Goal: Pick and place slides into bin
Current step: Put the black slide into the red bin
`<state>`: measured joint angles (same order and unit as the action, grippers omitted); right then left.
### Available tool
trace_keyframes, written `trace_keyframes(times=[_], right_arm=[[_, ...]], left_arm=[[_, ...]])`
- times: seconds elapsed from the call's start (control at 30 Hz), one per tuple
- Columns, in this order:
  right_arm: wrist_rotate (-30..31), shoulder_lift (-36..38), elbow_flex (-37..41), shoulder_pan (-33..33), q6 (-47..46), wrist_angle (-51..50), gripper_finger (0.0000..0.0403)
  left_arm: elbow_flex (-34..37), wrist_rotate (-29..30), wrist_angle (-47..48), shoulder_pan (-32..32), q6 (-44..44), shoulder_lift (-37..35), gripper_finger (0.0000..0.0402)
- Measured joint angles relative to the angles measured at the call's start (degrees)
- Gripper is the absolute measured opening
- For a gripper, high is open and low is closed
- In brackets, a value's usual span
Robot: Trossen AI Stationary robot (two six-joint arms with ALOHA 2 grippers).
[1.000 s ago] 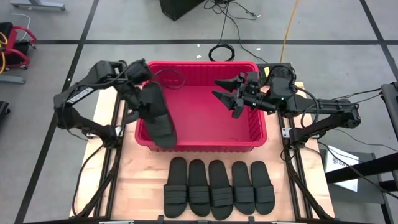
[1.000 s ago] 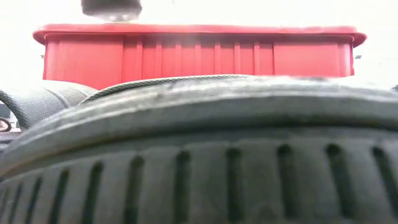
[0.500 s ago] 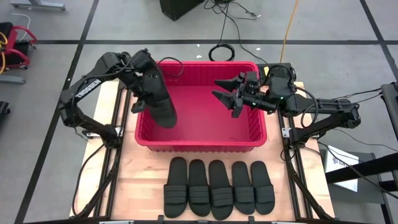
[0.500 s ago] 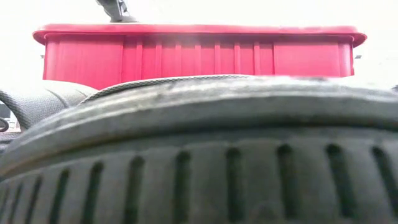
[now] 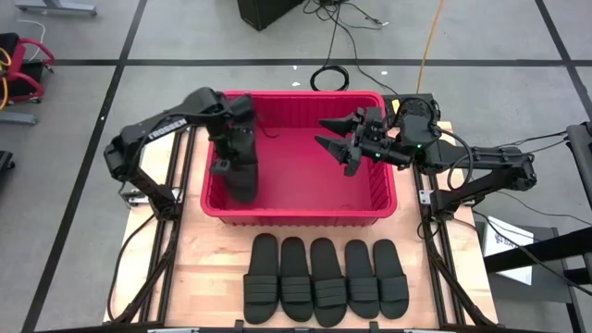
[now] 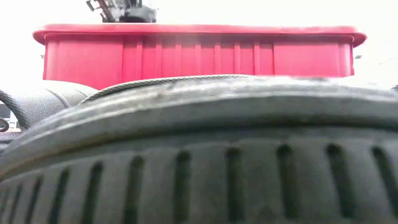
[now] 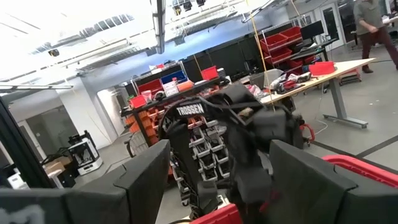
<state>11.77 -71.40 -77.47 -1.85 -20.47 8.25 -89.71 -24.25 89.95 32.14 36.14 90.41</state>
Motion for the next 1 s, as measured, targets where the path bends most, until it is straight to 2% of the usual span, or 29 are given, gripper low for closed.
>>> trace_keyframes(times=[0.2, 0.43, 0.6, 0.83, 1.0], right_arm=[[0.0, 0.0, 0.0, 0.0, 0.1, -0.5, 0.0265], [0.1, 0.0, 0.0, -0.9, 0.6, -0.9, 0.0265], [0.1, 0.0, 0.0, -1.2, 0.6, -0.8, 0.0265], [0.1, 0.0, 0.0, -1.2, 0.6, -1.2, 0.0265], [0.1, 0.0, 0.0, -1.2, 0.6, -1.2, 0.0265]], left_arm=[[6.4, -1.2, -0.2, 0.8, 1.2, 0.1, 0.0003], [12.3, -3.7, -0.5, 0.8, 3.5, 0.1, 0.0016], [16.1, -4.9, -3.4, 0.8, 3.8, 0.1, 0.0004], [20.6, -6.8, -10.6, 0.6, 2.6, 0.1, 0.0026], [23.1, -6.8, -12.4, 0.0, 2.5, 0.1, 0.0013]])
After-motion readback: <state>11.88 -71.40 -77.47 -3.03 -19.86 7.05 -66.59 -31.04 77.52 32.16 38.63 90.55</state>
